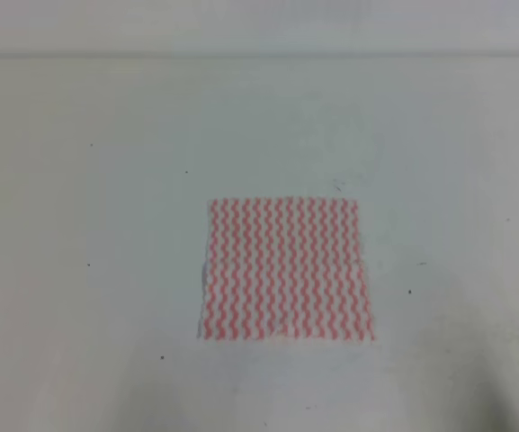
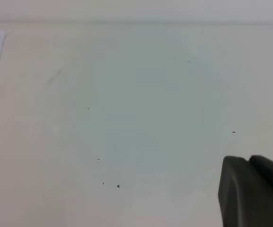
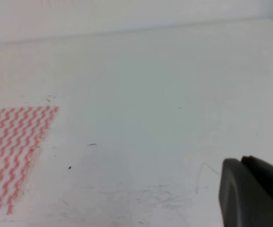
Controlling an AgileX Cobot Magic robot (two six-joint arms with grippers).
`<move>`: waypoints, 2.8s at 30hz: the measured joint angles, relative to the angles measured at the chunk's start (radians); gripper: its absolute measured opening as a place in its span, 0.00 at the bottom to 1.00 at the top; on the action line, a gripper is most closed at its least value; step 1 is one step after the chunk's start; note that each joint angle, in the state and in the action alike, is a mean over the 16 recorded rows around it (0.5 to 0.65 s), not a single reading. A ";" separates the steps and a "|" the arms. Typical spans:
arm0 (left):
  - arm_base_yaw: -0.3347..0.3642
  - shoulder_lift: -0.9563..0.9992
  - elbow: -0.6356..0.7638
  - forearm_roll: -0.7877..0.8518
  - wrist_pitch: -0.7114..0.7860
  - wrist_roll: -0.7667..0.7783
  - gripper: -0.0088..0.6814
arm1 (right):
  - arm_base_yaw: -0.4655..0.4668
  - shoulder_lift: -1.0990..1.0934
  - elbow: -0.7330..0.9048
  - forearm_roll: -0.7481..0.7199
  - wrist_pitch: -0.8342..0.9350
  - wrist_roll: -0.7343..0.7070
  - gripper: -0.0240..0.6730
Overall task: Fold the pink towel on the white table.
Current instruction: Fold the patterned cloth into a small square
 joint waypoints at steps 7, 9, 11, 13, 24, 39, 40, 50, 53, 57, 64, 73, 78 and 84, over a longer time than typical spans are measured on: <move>0.000 0.003 -0.006 -0.007 -0.003 0.000 0.00 | 0.000 0.000 -0.002 0.000 0.001 0.000 0.01; 0.000 0.002 -0.005 -0.015 -0.019 -0.002 0.01 | 0.000 0.000 -0.005 0.000 0.003 0.000 0.01; 0.000 0.002 -0.005 -0.026 -0.043 -0.006 0.00 | 0.000 0.000 -0.005 0.000 0.003 0.000 0.01; 0.000 0.004 -0.007 -0.038 -0.071 -0.013 0.00 | 0.000 0.000 -0.006 0.000 0.004 0.000 0.01; 0.000 -0.010 0.005 -0.102 -0.311 -0.150 0.01 | 0.000 0.000 -0.006 0.000 0.005 0.000 0.01; 0.000 0.002 -0.003 -0.098 -0.361 -0.289 0.01 | -0.001 0.000 -0.008 0.000 0.004 0.000 0.01; 0.000 0.004 -0.003 -0.098 -0.361 -0.291 0.01 | -0.001 0.000 -0.009 -0.001 0.002 0.000 0.01; 0.000 0.008 -0.008 -0.103 -0.354 -0.307 0.01 | 0.000 0.000 -0.006 0.082 -0.117 0.000 0.01; 0.000 0.002 -0.003 -0.107 -0.355 -0.315 0.01 | 0.000 0.000 -0.006 0.160 -0.186 0.001 0.01; 0.000 -0.001 -0.002 -0.107 -0.353 -0.321 0.01 | 0.000 0.000 0.000 0.287 -0.282 0.001 0.01; 0.000 -0.003 0.000 -0.106 -0.365 -0.328 0.01 | 0.000 0.000 0.002 0.460 -0.374 0.001 0.01; 0.000 0.010 -0.007 -0.103 -0.374 -0.341 0.01 | 0.000 0.001 -0.010 0.512 -0.322 0.000 0.01; 0.000 0.072 -0.036 -0.099 -0.358 -0.353 0.01 | 0.000 0.028 -0.059 0.504 -0.233 0.000 0.01; -0.001 0.243 -0.132 -0.097 -0.293 -0.358 0.01 | 0.000 0.124 -0.169 0.466 -0.081 0.000 0.01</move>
